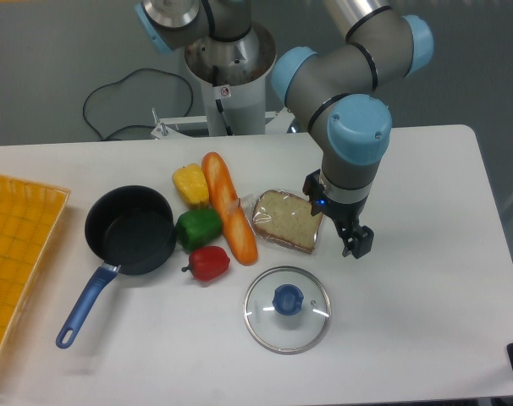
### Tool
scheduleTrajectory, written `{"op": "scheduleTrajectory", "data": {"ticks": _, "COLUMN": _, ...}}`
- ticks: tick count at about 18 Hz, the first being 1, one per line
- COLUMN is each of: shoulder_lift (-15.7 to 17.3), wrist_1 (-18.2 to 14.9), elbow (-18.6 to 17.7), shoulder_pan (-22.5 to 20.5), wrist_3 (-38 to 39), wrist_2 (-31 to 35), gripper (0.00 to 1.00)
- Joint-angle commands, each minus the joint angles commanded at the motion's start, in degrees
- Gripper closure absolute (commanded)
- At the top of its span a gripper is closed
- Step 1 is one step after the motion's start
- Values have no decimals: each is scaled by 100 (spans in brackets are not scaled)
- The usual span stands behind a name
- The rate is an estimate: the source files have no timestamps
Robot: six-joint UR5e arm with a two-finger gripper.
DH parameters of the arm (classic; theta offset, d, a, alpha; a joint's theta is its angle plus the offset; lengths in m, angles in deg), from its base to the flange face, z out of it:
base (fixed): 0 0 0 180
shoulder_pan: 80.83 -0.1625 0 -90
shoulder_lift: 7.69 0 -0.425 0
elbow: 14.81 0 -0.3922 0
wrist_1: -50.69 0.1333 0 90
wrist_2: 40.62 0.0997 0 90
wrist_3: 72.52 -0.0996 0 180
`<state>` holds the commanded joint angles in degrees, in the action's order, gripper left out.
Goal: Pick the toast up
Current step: 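Move the gripper over the wrapped bread slice and lower toward it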
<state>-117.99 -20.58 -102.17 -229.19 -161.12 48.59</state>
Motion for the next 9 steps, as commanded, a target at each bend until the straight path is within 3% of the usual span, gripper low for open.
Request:
{"op": "scheduleTrajectory", "data": {"ticks": 7, "shoulder_lift": 35, "wrist_1": -9, "elbow": -79, "shoulder_pan": 18, "wrist_3": 26, "wrist_2": 53, "gripper": 0}}
{"op": "scheduleTrajectory", "data": {"ticks": 9, "shoulder_lift": 96, "wrist_1": 9, "elbow": -245, "shoulder_pan": 0, "wrist_3": 70, "wrist_2": 53, "gripper": 0}}
